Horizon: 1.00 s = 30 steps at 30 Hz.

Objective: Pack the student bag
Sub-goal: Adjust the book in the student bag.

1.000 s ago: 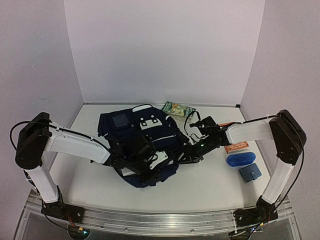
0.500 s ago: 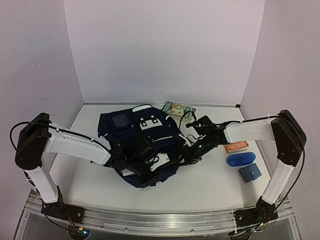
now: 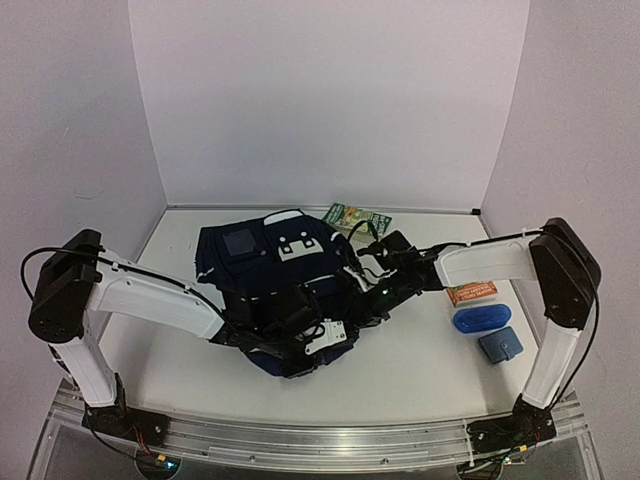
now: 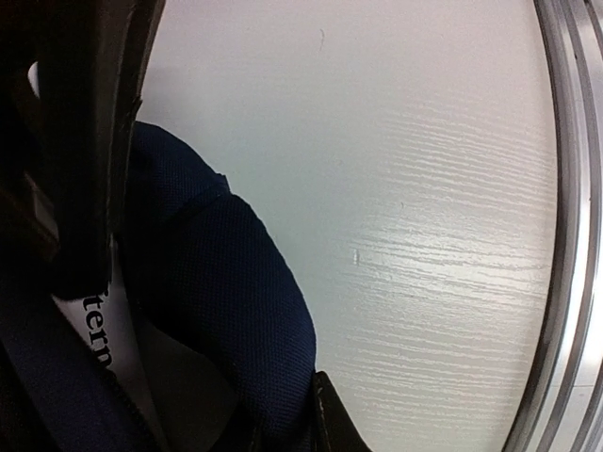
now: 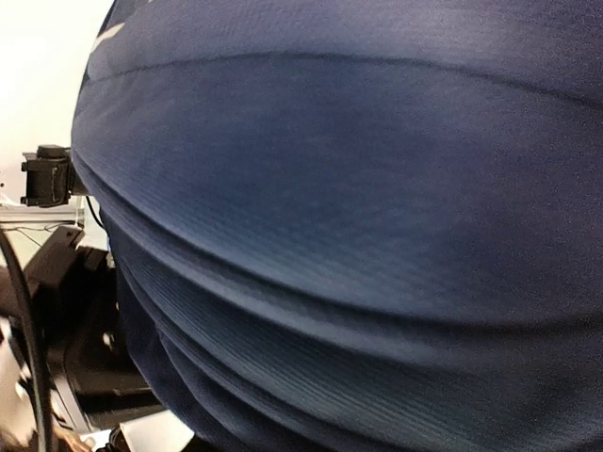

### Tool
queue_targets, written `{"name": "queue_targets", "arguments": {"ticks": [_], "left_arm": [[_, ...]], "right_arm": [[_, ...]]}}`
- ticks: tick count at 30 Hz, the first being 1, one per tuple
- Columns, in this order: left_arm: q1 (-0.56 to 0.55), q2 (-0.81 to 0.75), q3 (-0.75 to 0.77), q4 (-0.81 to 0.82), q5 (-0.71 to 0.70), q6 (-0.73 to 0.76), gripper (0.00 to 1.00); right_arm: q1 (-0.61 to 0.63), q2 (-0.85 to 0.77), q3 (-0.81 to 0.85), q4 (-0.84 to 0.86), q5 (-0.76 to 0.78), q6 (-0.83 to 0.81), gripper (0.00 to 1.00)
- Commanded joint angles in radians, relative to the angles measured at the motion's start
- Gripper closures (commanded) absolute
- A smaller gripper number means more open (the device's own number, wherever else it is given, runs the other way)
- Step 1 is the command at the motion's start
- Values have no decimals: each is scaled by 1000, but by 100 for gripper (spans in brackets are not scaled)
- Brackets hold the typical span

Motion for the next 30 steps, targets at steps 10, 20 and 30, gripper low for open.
{"name": "queue_targets", "arguments": {"ticks": [10, 20, 30], "left_arm": [[-241, 5, 78, 215, -377, 374, 86], [-266, -79, -4, 241, -427, 237, 63], [-222, -77, 52, 126, -237, -39, 33]], "right_arm": [[34, 190, 95, 73, 77, 91, 76], [33, 52, 54, 16, 102, 4, 65], [-18, -143, 3, -124, 110, -46, 54]]}}
